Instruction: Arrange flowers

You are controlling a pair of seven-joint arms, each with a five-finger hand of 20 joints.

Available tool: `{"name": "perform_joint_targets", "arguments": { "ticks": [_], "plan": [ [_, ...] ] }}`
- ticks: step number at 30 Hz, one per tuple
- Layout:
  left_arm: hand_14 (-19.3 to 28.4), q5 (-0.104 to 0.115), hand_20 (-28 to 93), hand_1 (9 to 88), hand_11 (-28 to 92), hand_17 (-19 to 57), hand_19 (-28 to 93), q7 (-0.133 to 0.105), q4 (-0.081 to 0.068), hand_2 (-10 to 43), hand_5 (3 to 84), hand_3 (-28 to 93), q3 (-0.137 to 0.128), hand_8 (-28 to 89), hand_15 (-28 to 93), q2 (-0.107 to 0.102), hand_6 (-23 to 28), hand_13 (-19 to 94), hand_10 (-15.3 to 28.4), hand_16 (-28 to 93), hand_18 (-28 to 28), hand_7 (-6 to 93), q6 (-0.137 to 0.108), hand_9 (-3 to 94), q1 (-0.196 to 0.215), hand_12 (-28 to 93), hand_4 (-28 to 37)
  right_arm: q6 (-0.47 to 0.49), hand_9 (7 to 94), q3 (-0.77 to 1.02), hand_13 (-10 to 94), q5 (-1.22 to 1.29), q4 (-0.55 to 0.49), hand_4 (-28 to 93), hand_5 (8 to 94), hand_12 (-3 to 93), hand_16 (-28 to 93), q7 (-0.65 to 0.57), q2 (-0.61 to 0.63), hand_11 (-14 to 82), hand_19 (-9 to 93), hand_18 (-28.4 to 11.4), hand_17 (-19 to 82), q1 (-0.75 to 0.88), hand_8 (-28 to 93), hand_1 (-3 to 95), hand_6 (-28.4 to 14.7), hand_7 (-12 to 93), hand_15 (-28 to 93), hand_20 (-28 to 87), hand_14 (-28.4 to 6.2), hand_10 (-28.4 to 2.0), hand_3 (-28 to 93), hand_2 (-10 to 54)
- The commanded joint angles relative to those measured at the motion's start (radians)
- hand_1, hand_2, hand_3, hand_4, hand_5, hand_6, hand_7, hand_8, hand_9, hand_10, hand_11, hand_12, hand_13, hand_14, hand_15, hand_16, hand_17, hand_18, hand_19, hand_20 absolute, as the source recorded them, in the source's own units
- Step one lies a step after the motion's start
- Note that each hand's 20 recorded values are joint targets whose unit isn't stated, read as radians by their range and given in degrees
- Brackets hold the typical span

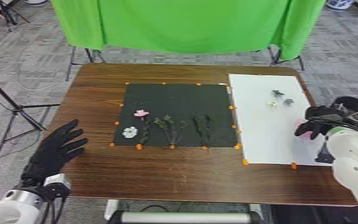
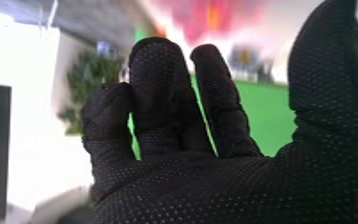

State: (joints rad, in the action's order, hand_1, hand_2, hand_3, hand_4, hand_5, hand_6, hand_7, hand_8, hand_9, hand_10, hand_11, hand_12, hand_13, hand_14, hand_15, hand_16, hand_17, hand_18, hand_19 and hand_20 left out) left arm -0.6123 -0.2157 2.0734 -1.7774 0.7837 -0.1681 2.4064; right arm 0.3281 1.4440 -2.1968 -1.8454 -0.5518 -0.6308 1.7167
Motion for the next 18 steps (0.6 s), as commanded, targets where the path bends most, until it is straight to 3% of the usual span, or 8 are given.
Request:
{"name": "perform_joint_targets", "arguments": {
  "ticks": [1,6,7,8,9,11,14,18],
  "plan": [
    [16.8,-0.002,8,26.4,20,-10.0,44,0.011,0.003,0.9,26.5,70,-0.004,-11,31,0.007,2.8,21,12.4,0,23.0,21.0,0.001,24.3,0.009,15,-24.0,0.004,41.6,-0.028,52,-0.018,0.027,-22,33.1,21.2,27,0.011,-0.012,19.4,88,-23.1,26,-0.045,-11,20.1,-7.5,29,77,54,-11.5,-17.6,87,-9.5],
    [16.8,-0.002,8,26.4,20,-10.0,44,0.012,0.003,0.9,26.5,70,-0.005,-11,31,0.007,2.8,21,12.3,-1,23.0,21.0,0.002,24.3,0.008,15,-24.1,-0.104,41.7,-0.064,51,-0.05,0.051,-22,33.1,21.4,27,0.018,0.001,19.0,88,-23.1,26,-0.043,-11,20.1,-7.4,29,77,55,-11.5,-17.6,87,-9.5],
    [16.8,-0.001,8,26.4,20,-10.0,44,0.009,0.004,1.0,26.5,70,-0.005,-11,31,0.006,2.8,21,12.3,-1,23.0,21.1,-0.002,24.3,0.011,15,-24.1,-0.118,44.5,-0.074,53,-0.051,0.055,-22,34.8,21.5,26,0.013,0.003,21.2,88,-22.9,27,-0.049,-11,21.7,-6.9,30,77,54,-11.0,-16.6,87,-9.5],
    [16.8,-0.001,8,26.4,20,-10.0,44,0.011,0.003,1.0,26.5,70,-0.005,-11,31,0.007,2.8,21,12.3,-1,23.0,21.0,0.0,24.3,0.01,15,-24.1,-0.131,56.2,-0.071,61,-0.055,0.057,-24,44.9,24.0,28,0.02,0.001,29.0,90,-21.7,31,-0.045,-15,30.8,-2.9,39,77,52,-8.2,-12.4,89,-9.5],
    [16.8,-0.001,8,26.3,20,-10.0,44,0.011,0.005,1.0,26.5,70,-0.006,-11,31,0.007,2.8,21,12.3,-1,23.0,21.0,-0.002,24.3,0.012,15,-24.0,-0.147,62.3,-0.078,64,-0.05,0.061,-26,49.0,28.3,29,0.021,0.005,29.0,91,-21.0,33,-0.048,-14,35.4,-1.3,43,77,51,-6.8,-10.1,89,-9.5],
    [16.8,-0.001,8,26.3,20,-10.0,44,0.014,0.003,0.9,26.5,70,-0.008,-11,31,0.008,2.8,21,12.4,-1,23.0,21.1,0.001,24.3,0.013,15,-24.0,-0.159,76.5,-0.077,71,-0.054,0.064,-27,56.5,42.4,33,0.024,0.004,19.9,93,-19.9,37,-0.045,1,46.3,1.4,52,74,49,-4.4,-5.8,85,-9.5],
    [16.8,0.0,8,26.4,20,-10.0,44,0.014,0.002,0.9,26.6,70,-0.006,-11,31,0.009,2.8,21,12.4,-1,23.0,21.0,0.0,24.3,0.011,15,-24.0,-0.157,86.1,-0.08,77,-0.049,0.067,-28,66.9,47.1,32,0.029,0.004,19.4,93,-19.7,41,-0.049,3,49.5,3.0,53,72,50,-3.0,-3.8,85,-9.5],
    [16.8,-0.002,8,26.4,20,-10.0,44,0.017,0.002,1.0,26.6,70,-0.008,-11,31,0.01,2.9,21,12.3,-1,23.0,21.0,0.002,24.3,0.011,15,-24.1,-0.195,88.0,-0.073,78,-0.056,0.07,-28,70.4,47.6,32,0.054,0.007,18.5,93,-19.7,43,-0.037,3,49.9,2.6,51,71,50,-2.5,-3.0,86,-9.5]
  ]
}}
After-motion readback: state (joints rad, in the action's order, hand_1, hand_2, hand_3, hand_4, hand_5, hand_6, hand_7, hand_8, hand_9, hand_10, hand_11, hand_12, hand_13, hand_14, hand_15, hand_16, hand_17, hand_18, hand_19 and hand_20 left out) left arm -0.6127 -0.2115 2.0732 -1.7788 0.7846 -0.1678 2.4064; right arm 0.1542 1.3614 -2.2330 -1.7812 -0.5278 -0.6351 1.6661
